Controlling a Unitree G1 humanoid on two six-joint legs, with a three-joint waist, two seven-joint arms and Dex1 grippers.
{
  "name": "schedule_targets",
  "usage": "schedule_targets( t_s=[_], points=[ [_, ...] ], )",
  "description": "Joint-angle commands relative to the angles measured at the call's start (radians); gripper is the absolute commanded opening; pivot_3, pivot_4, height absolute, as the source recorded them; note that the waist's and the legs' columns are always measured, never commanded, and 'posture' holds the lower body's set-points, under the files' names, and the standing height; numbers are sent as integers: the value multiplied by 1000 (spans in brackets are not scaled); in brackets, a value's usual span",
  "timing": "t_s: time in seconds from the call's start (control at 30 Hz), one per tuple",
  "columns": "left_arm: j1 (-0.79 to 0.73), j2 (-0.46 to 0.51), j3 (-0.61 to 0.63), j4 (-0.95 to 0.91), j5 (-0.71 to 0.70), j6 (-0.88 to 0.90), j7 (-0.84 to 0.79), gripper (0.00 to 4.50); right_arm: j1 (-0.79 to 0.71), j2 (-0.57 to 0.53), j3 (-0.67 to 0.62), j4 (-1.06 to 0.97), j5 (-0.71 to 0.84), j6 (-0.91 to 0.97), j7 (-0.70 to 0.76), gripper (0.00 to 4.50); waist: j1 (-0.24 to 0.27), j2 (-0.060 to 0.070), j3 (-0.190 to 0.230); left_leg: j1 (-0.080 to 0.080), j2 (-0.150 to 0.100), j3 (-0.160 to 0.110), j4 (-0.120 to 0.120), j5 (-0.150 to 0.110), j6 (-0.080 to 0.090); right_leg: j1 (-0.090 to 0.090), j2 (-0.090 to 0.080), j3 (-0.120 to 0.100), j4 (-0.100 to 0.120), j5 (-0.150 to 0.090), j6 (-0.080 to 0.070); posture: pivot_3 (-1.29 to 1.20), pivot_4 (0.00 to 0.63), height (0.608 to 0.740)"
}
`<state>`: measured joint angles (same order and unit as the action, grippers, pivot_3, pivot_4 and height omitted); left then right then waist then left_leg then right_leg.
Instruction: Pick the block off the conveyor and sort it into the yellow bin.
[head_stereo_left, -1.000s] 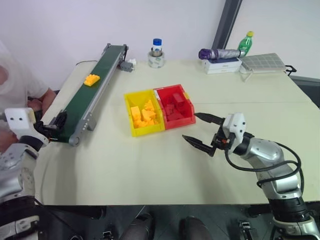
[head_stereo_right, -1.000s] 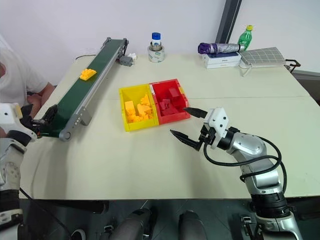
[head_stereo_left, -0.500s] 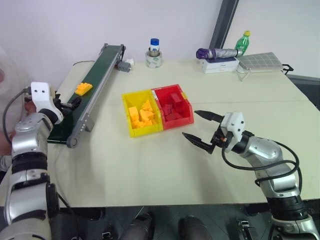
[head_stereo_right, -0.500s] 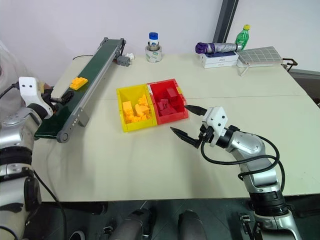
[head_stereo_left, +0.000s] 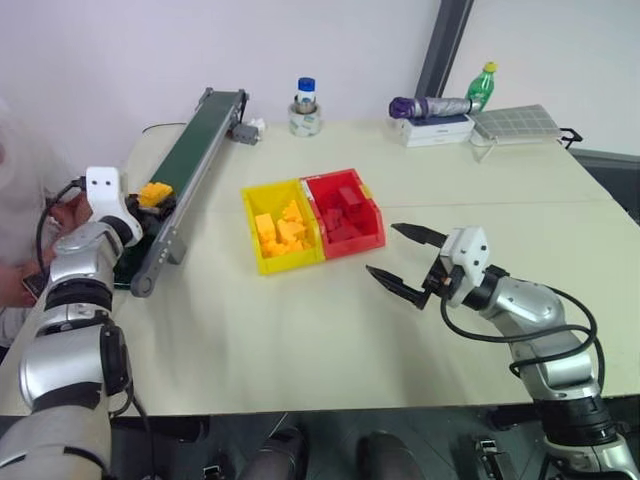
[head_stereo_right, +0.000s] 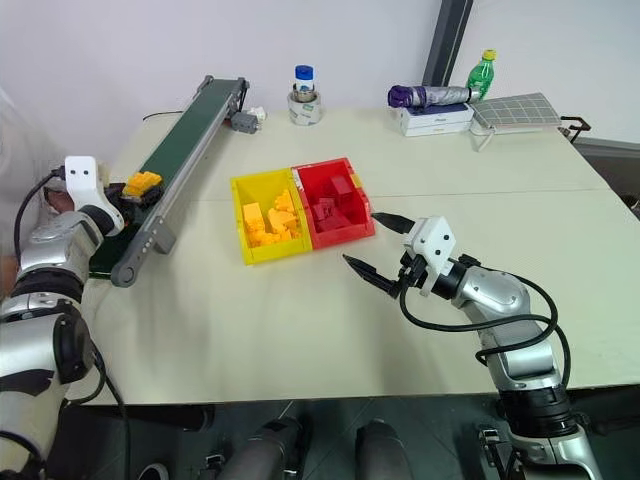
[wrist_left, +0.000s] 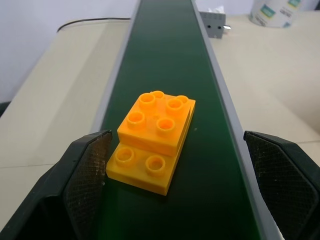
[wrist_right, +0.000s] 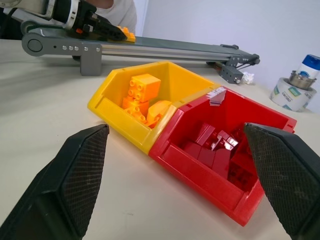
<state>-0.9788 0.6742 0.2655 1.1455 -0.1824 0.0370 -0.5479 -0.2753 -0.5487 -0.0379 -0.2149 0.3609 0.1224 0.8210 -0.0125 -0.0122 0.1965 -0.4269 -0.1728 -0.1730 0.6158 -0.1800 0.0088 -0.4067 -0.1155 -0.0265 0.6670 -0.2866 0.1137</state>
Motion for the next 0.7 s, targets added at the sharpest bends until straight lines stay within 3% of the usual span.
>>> schedule_targets(
  t_s=[0.03,0.07,0.17,0.33,0.5,0.7],
  points=[
    [-27,16,12,4,-5,-14,-30,4445,9,-3,-13,-47,-2,-20,-7,4500,0,0,0,0,0,0,0,0,0,0,0,0,0,0,0,0,150,740],
    [-27,15,16,5,-12,-7,-38,4445,11,-3,-14,-47,-3,-20,-7,4500,-1,0,0,0,0,0,0,0,0,0,0,0,0,0,0,0,150,740],
    [-15,15,15,0,-9,-20,-34,3649,12,-4,-16,-43,-5,-23,-8,4500,-1,0,0,0,0,0,1,0,0,0,0,0,1,0,0,0,150,740],
    [-3,20,22,-13,-14,-13,-28,1301,9,-4,-18,-36,-11,-31,-11,4500,-1,0,0,0,0,0,1,0,0,0,0,0,2,0,0,0,150,740],
    [51,15,77,-130,-84,-22,-75,1300,10,-7,-20,-34,-19,-37,-13,4500,-4,0,0,0,0,0,1,0,0,0,0,0,2,0,0,0,150,740],
    [281,-70,93,-740,-264,232,-82,1300,13,-11,-35,-29,-13,-41,-10,4500,0,0,0,0,0,0,2,0,0,0,0,1,2,0,0,0,150,740]
  ],
)
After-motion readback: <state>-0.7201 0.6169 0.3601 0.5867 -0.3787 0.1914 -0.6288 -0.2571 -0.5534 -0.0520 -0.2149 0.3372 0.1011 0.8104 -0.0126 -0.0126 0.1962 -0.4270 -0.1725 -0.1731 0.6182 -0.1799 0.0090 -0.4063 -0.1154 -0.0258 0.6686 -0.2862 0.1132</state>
